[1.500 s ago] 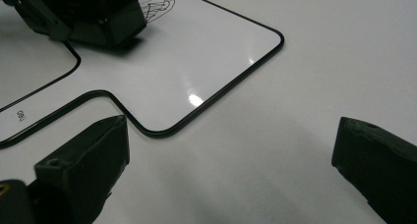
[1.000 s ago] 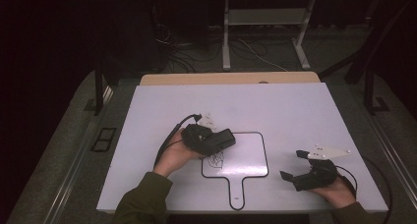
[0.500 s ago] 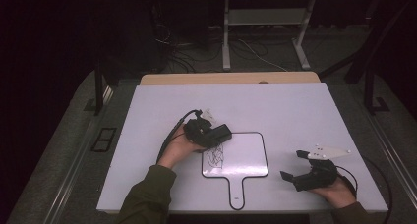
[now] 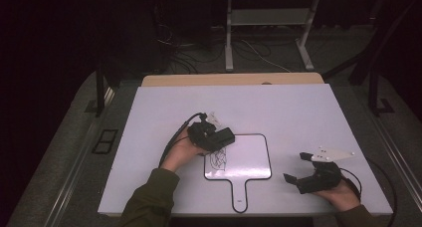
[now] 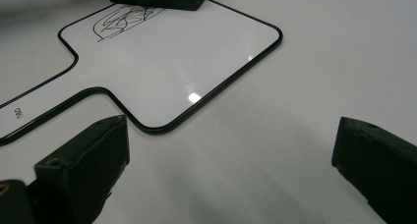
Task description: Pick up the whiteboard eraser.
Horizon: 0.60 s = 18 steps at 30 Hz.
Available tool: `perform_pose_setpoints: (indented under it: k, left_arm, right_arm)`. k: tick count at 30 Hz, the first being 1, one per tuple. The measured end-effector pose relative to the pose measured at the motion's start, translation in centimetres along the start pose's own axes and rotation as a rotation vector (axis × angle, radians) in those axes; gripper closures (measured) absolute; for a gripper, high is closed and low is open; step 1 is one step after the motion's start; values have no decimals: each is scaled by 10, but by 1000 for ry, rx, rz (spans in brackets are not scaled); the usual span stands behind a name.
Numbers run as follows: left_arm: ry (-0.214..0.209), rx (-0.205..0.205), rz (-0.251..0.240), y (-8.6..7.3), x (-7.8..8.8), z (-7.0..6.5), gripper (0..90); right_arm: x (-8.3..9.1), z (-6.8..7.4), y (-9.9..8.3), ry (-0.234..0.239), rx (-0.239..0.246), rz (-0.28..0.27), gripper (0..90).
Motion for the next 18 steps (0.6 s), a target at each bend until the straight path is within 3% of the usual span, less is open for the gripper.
perform_pose_setpoints:
  k: [18]
  left_arm:
    - [-9,-36,20,-5,5,-23,394]
  right_arm:
    - [-1,0,0,1,1,2,0]
Point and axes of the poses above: each handheld gripper's, and its own axes: x roughly backward along the jaws, y roughly out of its top, z roughly to its left, the point moved 6 cm from there along -x, roughly forward along the jaws, and after that the axes turned 1 degree about y, right-handed, at the moved point
